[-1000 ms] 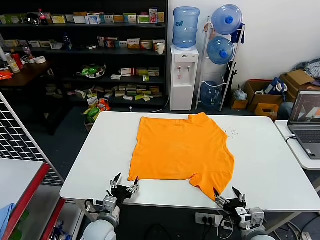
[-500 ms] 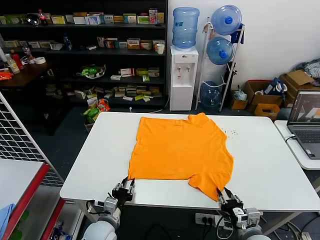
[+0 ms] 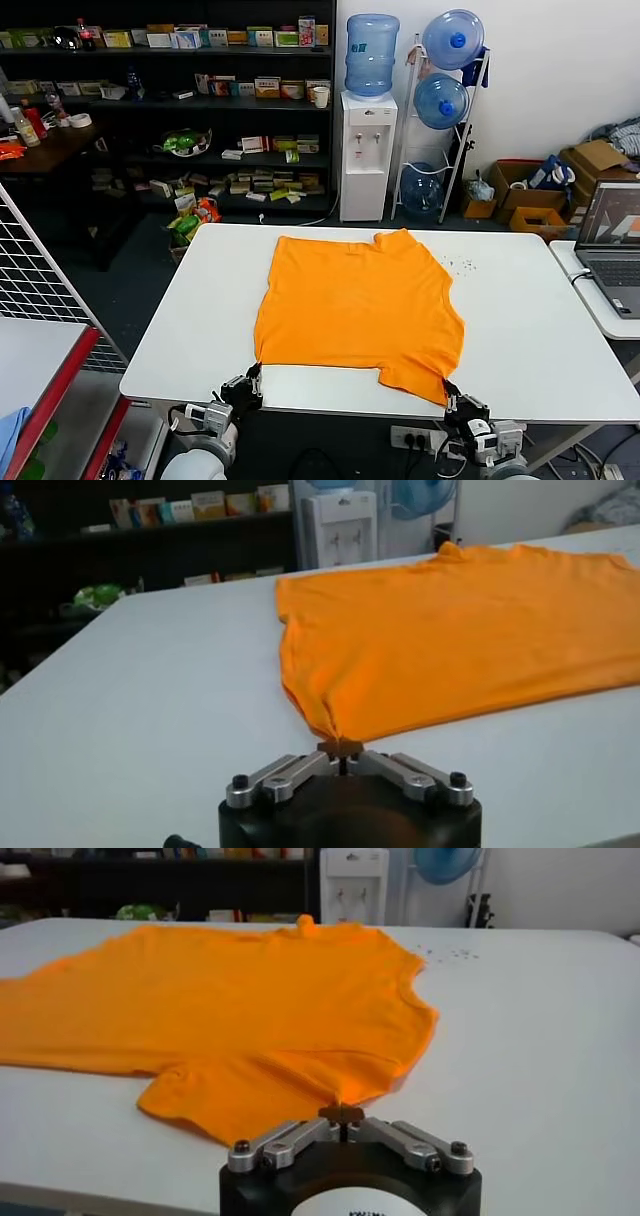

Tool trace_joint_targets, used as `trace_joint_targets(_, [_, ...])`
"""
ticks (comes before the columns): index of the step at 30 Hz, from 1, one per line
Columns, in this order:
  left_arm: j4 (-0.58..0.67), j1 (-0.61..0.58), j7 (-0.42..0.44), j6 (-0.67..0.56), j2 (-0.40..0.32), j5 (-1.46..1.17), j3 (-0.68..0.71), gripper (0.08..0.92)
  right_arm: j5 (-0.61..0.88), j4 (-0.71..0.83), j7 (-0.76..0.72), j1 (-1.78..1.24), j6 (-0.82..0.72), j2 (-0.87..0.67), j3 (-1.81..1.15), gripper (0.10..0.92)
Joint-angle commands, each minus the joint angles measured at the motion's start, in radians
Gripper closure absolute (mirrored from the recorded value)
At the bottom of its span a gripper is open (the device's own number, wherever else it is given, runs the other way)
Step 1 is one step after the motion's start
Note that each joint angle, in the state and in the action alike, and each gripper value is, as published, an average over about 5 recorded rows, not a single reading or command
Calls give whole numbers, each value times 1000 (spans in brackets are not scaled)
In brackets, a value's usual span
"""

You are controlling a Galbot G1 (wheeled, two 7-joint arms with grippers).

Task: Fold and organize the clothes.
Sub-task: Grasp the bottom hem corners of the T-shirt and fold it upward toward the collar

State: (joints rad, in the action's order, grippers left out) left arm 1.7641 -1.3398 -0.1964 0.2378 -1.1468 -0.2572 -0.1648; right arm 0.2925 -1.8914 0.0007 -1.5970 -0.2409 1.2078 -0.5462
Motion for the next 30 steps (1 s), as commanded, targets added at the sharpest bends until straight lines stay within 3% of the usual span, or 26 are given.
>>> trace_joint_targets(1, [117, -63, -13, -10, 55, 14, -9, 903, -61, -124, 11, -117, 19, -19, -17, 901])
trace_joint_targets(14, [41, 81, -15, -47, -13, 69, 9, 903, -23, -16, -1, 97, 94, -64, -6, 901])
trace_joint_targets(30, [-225, 352, -10, -45, -54, 76, 87, 903, 12, 369, -25, 506, 107, -87, 114, 901])
